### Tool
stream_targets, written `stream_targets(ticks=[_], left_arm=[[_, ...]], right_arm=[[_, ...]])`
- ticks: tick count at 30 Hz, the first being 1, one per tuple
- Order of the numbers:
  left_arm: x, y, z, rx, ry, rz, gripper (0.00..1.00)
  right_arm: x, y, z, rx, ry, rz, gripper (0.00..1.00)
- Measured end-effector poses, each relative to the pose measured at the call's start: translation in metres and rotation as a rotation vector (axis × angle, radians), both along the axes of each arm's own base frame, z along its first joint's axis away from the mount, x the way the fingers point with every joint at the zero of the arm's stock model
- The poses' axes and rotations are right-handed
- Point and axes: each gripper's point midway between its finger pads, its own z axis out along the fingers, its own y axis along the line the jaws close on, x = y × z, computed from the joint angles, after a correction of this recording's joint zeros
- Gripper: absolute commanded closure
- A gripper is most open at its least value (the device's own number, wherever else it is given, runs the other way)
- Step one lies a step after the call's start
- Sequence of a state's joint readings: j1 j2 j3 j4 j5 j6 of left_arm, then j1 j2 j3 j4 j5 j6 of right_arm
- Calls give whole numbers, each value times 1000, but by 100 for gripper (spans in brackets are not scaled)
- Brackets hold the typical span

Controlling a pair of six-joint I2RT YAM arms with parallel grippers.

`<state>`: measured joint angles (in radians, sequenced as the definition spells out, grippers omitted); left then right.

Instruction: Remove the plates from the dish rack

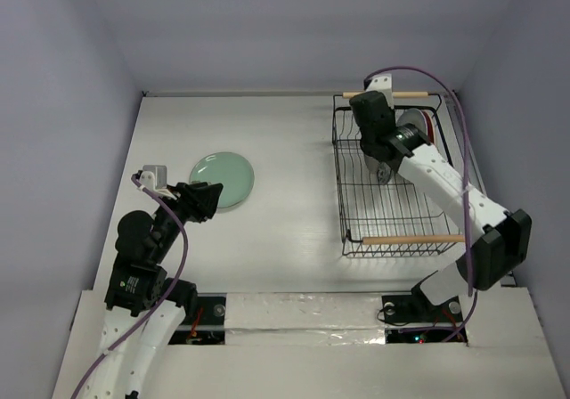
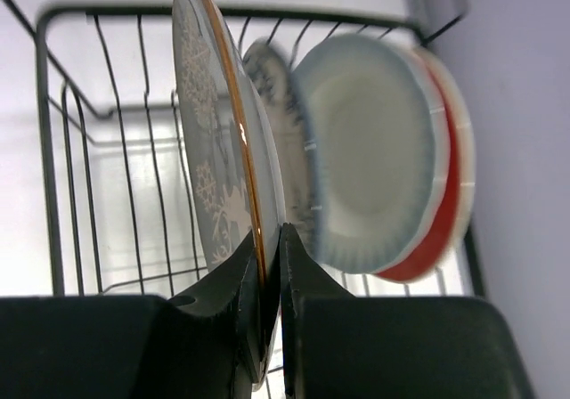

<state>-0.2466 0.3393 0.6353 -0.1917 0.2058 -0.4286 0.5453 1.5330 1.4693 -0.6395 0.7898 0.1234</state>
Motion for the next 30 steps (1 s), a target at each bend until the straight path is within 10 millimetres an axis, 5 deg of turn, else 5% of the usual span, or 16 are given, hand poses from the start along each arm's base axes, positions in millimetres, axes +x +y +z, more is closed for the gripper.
stream_targets(ticks=[6,10,14,17,21,24,30], left_arm=[[0,0,0,0,0,2,52],[1,1,0,0,0,7,50],[1,2,0,0,0,11,50],[2,3,0,0,0,17,50],[2,5,0,0,-3,25,50],[2,7,2,-2,-8,36,50],[2,10,3,-3,-16,52,50]], right_arm=[[-29,-7,82,74,-194,2,100],[-55,13,134,241,-337,103,100],[-62,67,164,510,-418,294,100],[-50,129,165,712,-407,435,100],[-27,233,119,887,-269,575,100],[-20,301,49,958,-91,618,100],[-33,367,-73,1021,220,590,100]])
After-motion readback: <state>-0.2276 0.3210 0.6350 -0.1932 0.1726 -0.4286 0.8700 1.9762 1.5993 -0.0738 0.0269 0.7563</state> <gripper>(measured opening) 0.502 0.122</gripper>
